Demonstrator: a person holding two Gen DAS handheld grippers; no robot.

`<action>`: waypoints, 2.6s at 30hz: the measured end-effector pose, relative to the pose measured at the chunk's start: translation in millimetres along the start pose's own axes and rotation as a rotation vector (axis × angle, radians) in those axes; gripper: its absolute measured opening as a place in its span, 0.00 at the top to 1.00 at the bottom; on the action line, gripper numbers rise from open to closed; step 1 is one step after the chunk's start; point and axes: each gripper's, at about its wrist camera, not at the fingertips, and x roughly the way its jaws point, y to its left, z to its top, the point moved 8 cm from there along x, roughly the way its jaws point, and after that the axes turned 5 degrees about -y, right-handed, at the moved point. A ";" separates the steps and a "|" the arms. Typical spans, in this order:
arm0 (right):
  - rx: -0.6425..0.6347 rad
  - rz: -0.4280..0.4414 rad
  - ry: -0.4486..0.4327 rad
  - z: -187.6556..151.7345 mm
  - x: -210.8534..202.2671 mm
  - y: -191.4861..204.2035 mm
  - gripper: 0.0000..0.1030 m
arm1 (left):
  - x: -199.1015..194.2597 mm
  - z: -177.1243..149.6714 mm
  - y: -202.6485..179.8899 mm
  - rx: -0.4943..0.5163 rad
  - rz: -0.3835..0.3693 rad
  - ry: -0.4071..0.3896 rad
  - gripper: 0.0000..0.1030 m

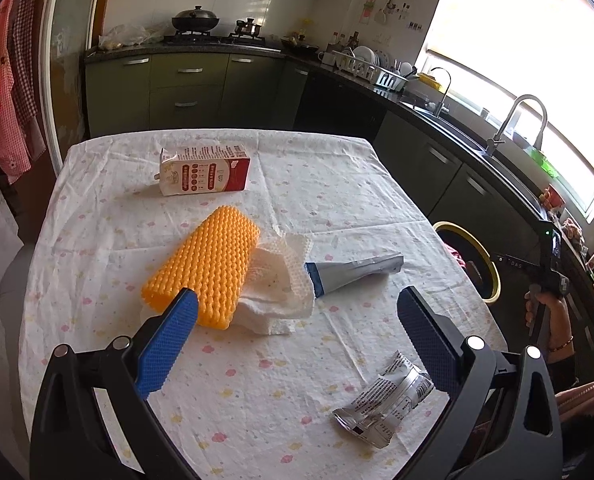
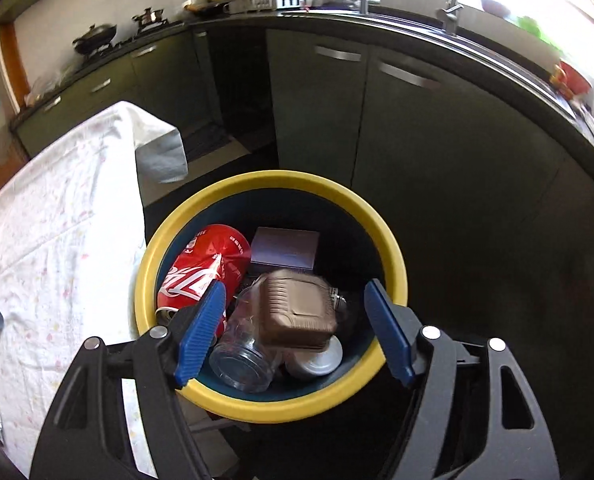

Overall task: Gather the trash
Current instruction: 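Carry the brown container over the bin and open the right gripper, then grasp the orange foam net sleeve with the left gripper and lift it, then carry the orange sleeve over the yellow bin and open the left gripper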

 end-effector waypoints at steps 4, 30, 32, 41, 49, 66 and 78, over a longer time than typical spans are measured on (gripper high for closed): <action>0.023 0.027 -0.008 -7.2 -10.1 -1.9 0.33 | 6.8 1.6 3.7 0.012 -0.012 0.006 0.05; -0.044 0.189 -0.009 -24.2 -38.6 80.9 0.30 | 107.6 2.5 59.1 0.234 0.123 0.275 0.26; -0.044 0.192 -0.010 -24.7 -39.4 81.8 0.30 | 109.8 1.2 59.5 0.232 0.121 0.282 0.40; -0.037 0.199 -0.014 -25.6 -41.3 80.4 0.30 | 87.5 19.4 58.9 0.200 0.116 0.204 0.80; -0.033 0.211 -0.027 -25.4 -47.2 77.9 0.30 | 45.8 53.0 32.2 0.216 0.098 0.092 0.83; 0.107 0.148 -0.070 -32.9 -63.5 -8.5 0.30 | 122.6 38.2 -254.0 0.563 -0.365 0.239 0.82; 0.213 0.120 -0.042 -51.6 -55.5 -67.2 0.30 | 262.5 -9.2 -404.6 0.538 -0.415 0.516 0.79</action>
